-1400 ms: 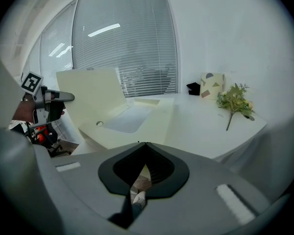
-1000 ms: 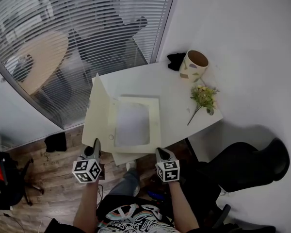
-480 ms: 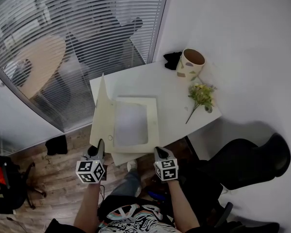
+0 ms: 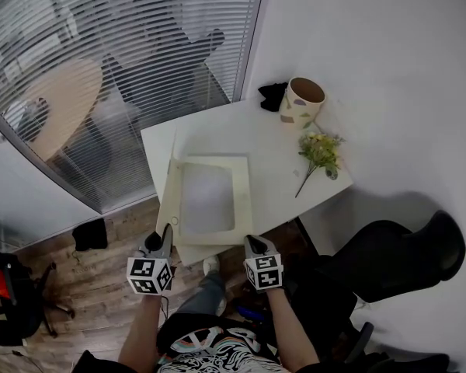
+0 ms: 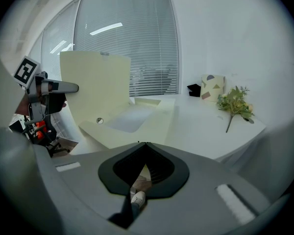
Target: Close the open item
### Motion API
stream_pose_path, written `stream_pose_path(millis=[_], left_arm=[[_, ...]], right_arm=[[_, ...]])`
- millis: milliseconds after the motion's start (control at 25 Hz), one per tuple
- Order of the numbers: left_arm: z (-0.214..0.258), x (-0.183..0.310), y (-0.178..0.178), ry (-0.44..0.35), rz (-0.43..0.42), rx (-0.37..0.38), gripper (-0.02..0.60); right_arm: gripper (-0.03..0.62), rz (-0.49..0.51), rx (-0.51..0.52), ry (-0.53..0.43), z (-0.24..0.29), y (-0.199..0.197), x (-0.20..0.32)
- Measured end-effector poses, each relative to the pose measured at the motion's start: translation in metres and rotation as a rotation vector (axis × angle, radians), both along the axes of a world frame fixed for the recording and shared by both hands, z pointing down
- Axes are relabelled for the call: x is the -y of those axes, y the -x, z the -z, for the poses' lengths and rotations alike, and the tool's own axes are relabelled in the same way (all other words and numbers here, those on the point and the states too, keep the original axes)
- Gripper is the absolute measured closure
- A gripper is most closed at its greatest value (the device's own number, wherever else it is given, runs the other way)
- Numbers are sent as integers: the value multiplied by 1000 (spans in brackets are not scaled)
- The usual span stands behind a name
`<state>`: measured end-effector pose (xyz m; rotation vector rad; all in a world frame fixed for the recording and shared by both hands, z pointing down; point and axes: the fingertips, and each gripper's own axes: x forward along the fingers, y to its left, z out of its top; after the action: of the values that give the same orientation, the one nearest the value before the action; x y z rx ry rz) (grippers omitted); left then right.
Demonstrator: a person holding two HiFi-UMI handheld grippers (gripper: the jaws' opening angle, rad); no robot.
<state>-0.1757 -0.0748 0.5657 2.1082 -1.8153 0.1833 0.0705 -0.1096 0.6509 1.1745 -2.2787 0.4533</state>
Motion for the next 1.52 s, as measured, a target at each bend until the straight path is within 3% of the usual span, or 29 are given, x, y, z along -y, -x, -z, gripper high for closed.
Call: stream_pose_path(millis=[1520], left_arm=[[-23, 25, -109, 61, -351, 301, 458]], right_arm=[[594, 25, 33, -1, 0, 4, -2]])
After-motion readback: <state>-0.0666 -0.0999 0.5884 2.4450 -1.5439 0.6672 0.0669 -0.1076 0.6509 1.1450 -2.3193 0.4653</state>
